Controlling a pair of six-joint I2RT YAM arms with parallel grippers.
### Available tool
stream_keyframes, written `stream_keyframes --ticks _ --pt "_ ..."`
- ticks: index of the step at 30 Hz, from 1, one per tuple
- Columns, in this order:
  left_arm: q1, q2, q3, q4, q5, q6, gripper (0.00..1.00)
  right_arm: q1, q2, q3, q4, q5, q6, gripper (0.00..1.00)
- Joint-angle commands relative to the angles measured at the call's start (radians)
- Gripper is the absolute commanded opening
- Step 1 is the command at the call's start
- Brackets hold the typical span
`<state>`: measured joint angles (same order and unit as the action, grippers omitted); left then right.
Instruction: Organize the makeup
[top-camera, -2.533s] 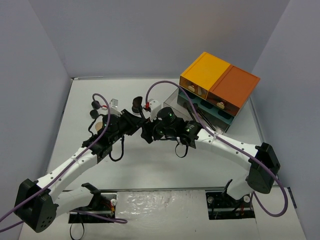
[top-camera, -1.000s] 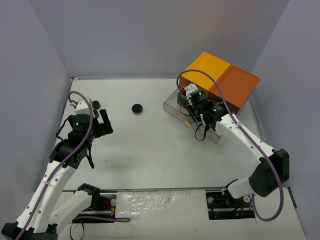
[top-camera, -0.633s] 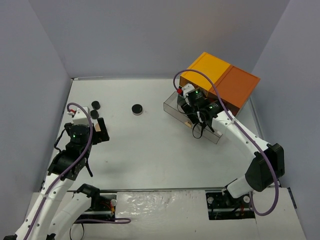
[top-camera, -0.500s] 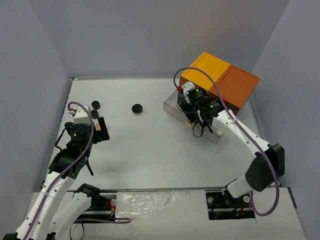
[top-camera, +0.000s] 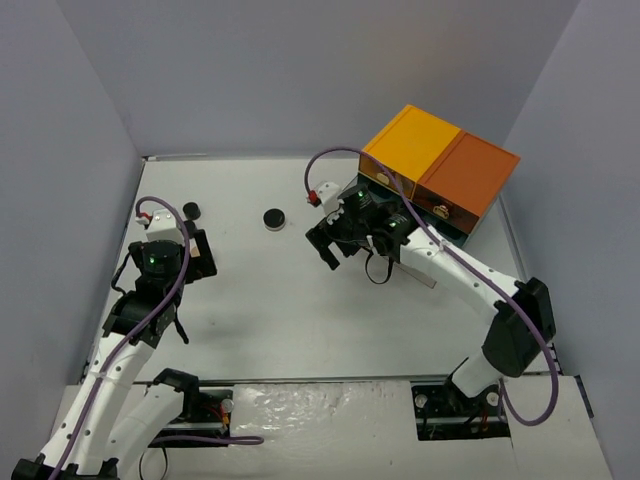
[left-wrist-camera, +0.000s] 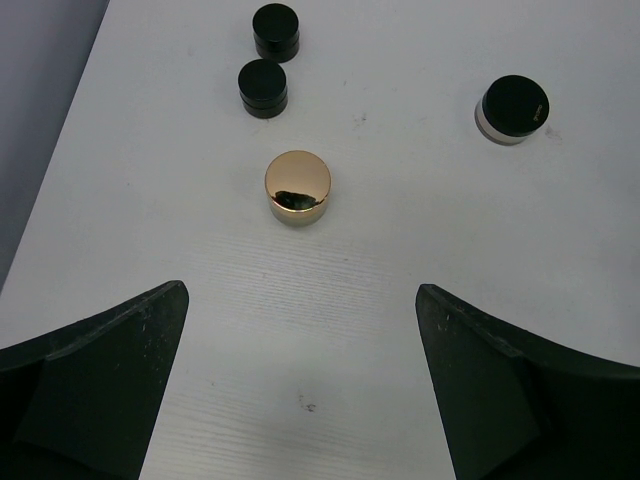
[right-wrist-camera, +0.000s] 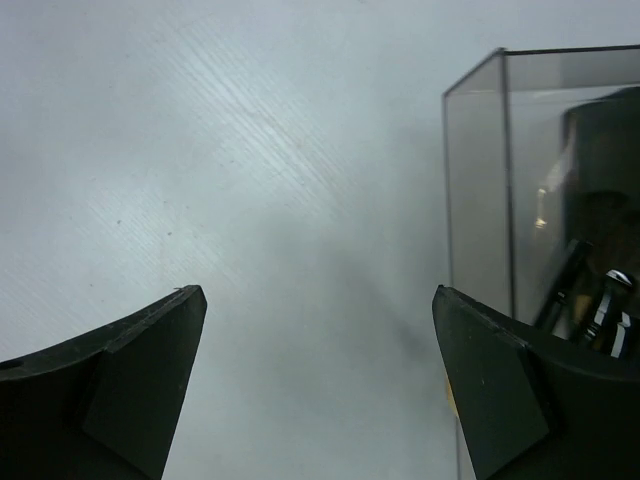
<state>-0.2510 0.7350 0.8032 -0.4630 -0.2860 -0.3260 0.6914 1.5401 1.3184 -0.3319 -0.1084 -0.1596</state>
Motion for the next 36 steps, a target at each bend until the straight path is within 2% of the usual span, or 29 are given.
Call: stream_keyframes --ticks 1,6,13,20,27,36 --pt "0.012 0.014 0.021 0.060 0.001 -0.003 0.97 -0.010 0.101 0.009 0.075 -0.069 0.016 0.94" --pt "0.013 0.021 0.022 0.058 0.004 -0.002 0.97 -0.073 0.157 0.024 0.096 -0.026 -0.004 0.95" --pt "0.017 0.027 0.022 0.056 -0.001 -0.002 0.97 -0.152 0.167 0.067 0.096 0.160 -0.037 0.95" --pt "0.023 0.036 0.026 0.049 -0.004 -0.005 0.97 -0.213 0.215 0.108 0.099 0.274 -0.056 0.96" --pt "0.027 0.032 0.027 0.046 -0.004 -0.007 0.97 -0.231 0.266 0.127 0.137 0.376 -0.030 0.97" --pt "0.032 0.029 0.027 0.046 -0.001 -0.007 0.97 -0.231 0.256 0.082 0.201 0.542 -0.020 1.00"
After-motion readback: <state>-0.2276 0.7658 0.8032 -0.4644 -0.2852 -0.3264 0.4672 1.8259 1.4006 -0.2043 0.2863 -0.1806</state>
